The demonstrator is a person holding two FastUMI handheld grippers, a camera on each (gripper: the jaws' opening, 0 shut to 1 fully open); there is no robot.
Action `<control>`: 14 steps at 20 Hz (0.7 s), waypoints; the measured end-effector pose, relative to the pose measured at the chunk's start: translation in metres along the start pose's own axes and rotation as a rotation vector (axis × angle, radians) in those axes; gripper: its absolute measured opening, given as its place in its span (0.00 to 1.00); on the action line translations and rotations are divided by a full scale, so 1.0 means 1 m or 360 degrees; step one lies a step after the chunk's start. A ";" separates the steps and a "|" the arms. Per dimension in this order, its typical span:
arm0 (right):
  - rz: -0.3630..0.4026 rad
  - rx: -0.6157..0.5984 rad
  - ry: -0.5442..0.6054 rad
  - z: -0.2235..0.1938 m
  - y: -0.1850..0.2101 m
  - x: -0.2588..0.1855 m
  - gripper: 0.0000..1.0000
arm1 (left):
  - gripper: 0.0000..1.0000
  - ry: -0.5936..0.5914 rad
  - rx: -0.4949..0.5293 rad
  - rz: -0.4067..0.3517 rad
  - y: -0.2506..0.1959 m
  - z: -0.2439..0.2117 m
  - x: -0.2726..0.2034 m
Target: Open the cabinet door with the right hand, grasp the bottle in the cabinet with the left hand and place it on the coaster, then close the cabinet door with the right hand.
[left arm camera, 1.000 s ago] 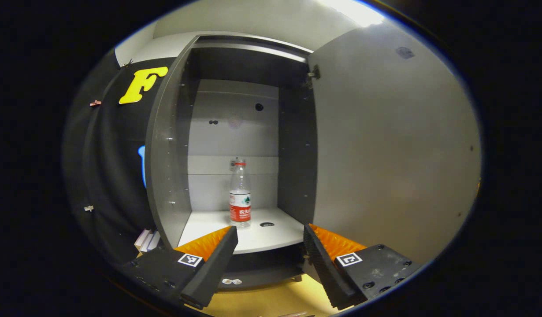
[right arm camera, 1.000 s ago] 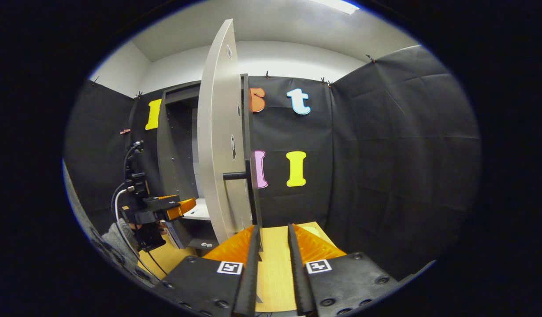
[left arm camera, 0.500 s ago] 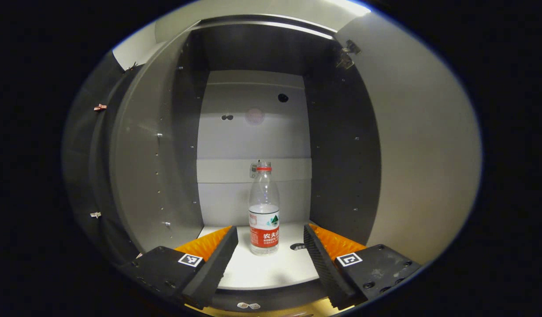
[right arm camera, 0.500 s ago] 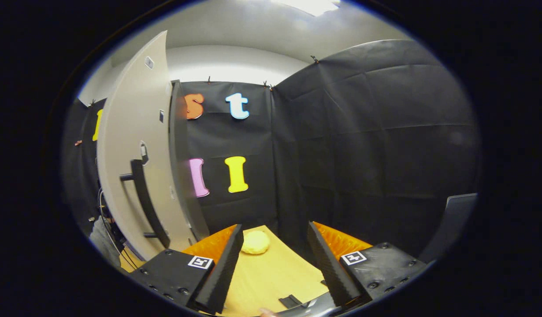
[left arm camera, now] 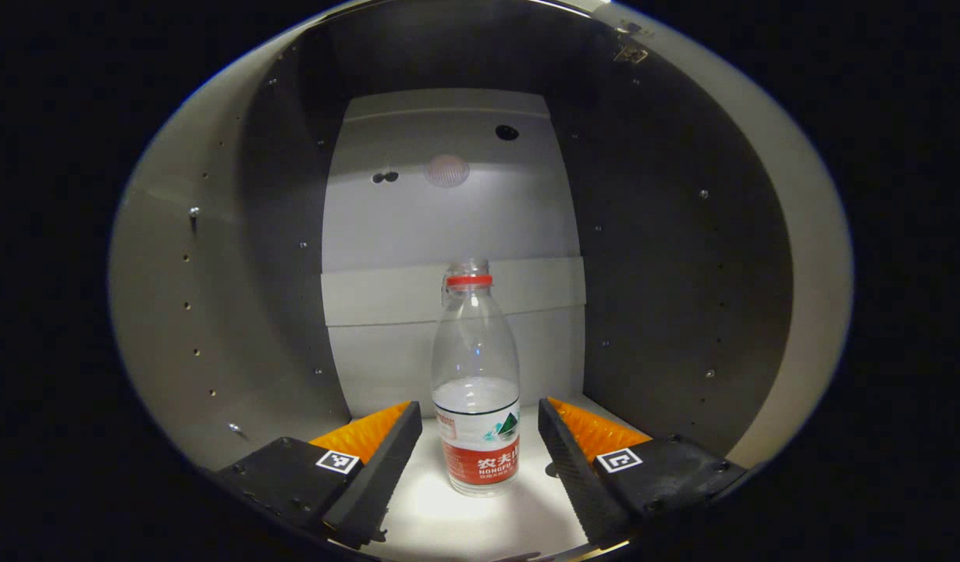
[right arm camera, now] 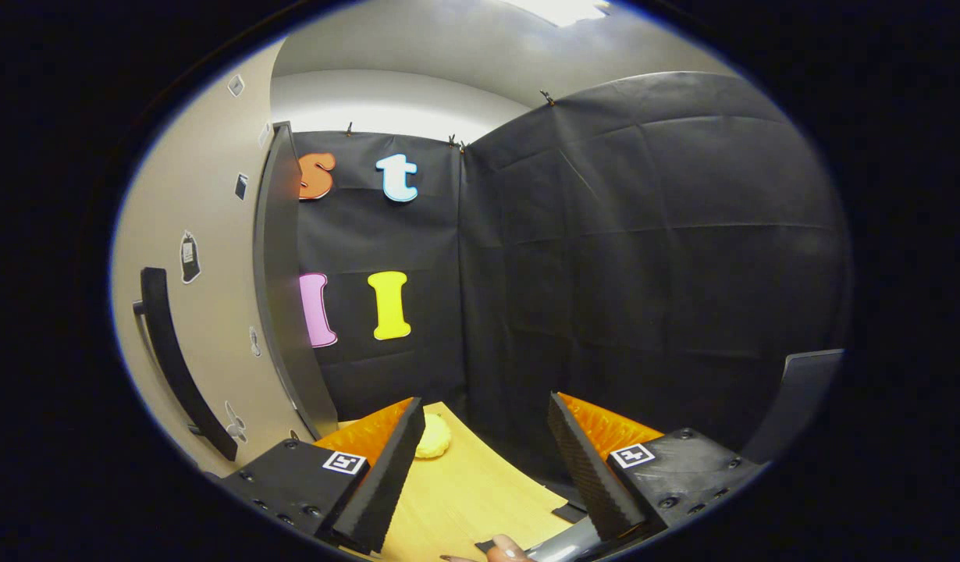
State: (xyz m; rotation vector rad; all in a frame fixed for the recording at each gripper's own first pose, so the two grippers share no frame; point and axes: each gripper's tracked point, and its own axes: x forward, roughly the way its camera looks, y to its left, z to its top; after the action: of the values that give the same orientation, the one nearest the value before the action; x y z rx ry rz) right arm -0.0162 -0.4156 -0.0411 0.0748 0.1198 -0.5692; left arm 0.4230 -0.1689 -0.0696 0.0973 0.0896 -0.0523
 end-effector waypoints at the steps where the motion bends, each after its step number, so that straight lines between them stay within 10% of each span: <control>1: 0.0003 -0.0007 0.0005 -0.001 0.000 0.005 0.98 | 0.95 0.0009 -0.0001 -0.0009 -0.002 -0.001 0.005; 14: 0.0032 0.0005 0.0000 0.004 0.011 0.005 0.97 | 0.75 0.0032 -0.0053 -0.0054 0.002 0.006 0.007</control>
State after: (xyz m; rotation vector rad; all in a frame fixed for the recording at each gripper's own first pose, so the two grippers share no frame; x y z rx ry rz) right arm -0.0055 -0.4091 -0.0369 0.0791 0.1177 -0.5496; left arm 0.4303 -0.1678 -0.0637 0.0634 0.1120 -0.0837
